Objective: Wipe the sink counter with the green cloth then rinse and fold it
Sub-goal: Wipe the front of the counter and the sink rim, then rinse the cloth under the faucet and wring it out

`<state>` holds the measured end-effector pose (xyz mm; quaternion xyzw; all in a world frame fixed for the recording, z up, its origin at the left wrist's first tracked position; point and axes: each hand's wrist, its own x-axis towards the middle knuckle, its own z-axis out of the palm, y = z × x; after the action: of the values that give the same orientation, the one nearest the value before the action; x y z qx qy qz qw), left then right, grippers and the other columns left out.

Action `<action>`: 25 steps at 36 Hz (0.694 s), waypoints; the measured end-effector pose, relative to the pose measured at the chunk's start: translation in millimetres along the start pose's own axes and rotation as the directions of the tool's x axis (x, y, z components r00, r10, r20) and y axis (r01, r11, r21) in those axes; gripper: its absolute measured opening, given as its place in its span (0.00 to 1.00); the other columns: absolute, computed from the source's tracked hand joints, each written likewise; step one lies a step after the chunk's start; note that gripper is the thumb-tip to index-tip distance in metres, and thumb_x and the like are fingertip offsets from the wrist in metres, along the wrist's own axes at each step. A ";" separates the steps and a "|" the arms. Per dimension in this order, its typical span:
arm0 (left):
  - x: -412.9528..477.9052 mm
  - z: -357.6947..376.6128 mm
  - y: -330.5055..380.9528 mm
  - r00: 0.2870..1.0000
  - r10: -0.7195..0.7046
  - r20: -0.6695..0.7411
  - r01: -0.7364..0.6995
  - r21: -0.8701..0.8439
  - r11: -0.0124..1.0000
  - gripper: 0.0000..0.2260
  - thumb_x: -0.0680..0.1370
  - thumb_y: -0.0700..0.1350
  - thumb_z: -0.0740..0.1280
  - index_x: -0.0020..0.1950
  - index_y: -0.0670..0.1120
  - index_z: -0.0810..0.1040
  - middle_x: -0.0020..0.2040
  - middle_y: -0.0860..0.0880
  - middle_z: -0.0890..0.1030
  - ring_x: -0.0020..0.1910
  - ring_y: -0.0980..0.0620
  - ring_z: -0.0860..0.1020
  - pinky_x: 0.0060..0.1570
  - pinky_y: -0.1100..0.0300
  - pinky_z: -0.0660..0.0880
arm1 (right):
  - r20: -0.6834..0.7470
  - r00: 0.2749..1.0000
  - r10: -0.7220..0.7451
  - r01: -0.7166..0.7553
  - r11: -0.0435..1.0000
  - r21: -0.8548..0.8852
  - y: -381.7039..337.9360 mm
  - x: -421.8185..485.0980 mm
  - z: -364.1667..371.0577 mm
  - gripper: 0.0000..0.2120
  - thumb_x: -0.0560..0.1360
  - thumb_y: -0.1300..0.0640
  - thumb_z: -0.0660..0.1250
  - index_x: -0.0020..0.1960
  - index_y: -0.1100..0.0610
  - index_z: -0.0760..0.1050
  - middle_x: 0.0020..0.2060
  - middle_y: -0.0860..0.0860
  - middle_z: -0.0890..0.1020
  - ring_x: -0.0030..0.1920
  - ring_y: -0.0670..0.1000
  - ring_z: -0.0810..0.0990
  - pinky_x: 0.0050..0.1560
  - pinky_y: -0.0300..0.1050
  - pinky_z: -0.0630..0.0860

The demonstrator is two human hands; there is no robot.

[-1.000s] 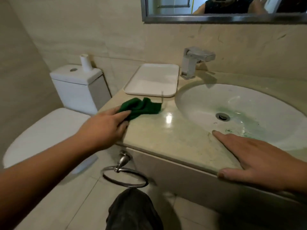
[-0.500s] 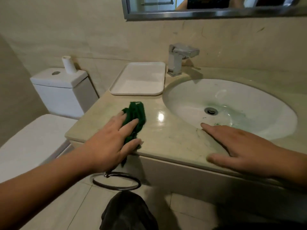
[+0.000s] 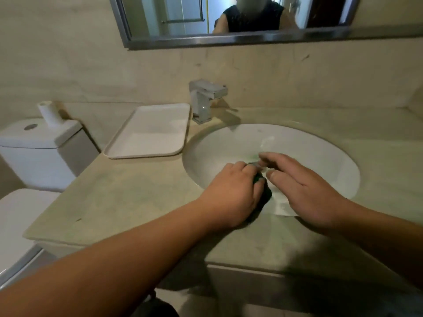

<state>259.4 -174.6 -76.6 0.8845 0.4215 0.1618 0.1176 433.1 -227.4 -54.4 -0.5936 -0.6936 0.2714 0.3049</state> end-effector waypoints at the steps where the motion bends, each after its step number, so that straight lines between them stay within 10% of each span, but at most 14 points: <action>1: 13.2 -9.2 -5.5 0.998 -0.063 -0.005 0.063 -0.062 0.996 0.18 0.87 0.53 0.55 0.69 0.46 0.76 0.62 0.44 0.79 0.61 0.43 0.76 0.65 0.46 0.72 | -0.012 1.000 -0.012 0.011 0.999 -0.034 -1.1 12.9 -8.0 0.21 0.86 0.49 0.57 0.78 0.45 0.67 0.72 0.41 0.74 0.71 0.41 0.71 0.69 0.39 0.67; 7: 63.8 -54.0 -35.9 0.983 -0.180 0.047 0.185 -0.350 0.918 0.16 0.87 0.49 0.55 0.61 0.46 0.81 0.53 0.46 0.84 0.48 0.48 0.80 0.48 0.51 0.76 | -0.075 0.997 0.028 -0.044 0.975 -0.218 -9.0 115.1 -38.4 0.14 0.82 0.49 0.63 0.64 0.49 0.81 0.58 0.47 0.84 0.59 0.50 0.80 0.60 0.49 0.76; 12: 90.2 -58.7 -66.1 0.939 -0.332 0.092 0.326 -0.548 0.770 0.17 0.83 0.51 0.62 0.72 0.56 0.78 0.64 0.51 0.82 0.62 0.45 0.81 0.68 0.43 0.76 | -0.121 0.991 0.053 -0.087 0.952 -0.293 -13.5 199.8 -44.7 0.15 0.81 0.50 0.64 0.61 0.55 0.83 0.57 0.53 0.85 0.57 0.57 0.82 0.59 0.53 0.79; 18: 110.7 -58.1 -98.9 0.930 -0.324 0.175 0.341 -0.738 0.582 0.19 0.80 0.45 0.70 0.71 0.57 0.80 0.58 0.46 0.86 0.53 0.44 0.87 0.57 0.45 0.84 | -0.144 0.988 0.054 -0.087 0.969 -0.232 -17.5 278.5 -39.7 0.16 0.80 0.46 0.63 0.59 0.53 0.82 0.51 0.54 0.86 0.50 0.56 0.84 0.53 0.52 0.81; 25: 137.2 -47.9 -127.0 0.932 -0.348 0.100 0.311 -0.711 0.631 0.17 0.83 0.41 0.68 0.67 0.58 0.83 0.63 0.54 0.84 0.60 0.51 0.84 0.57 0.52 0.84 | -0.134 0.991 -0.014 -0.041 0.916 -0.398 -18.5 319.5 -28.3 0.18 0.83 0.45 0.61 0.54 0.56 0.84 0.45 0.56 0.86 0.46 0.57 0.82 0.42 0.50 0.75</action>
<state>232.3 14.7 -50.7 0.6718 0.4817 0.3092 0.4701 407.1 86.2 10.3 -0.6651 -0.7082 0.0856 0.2210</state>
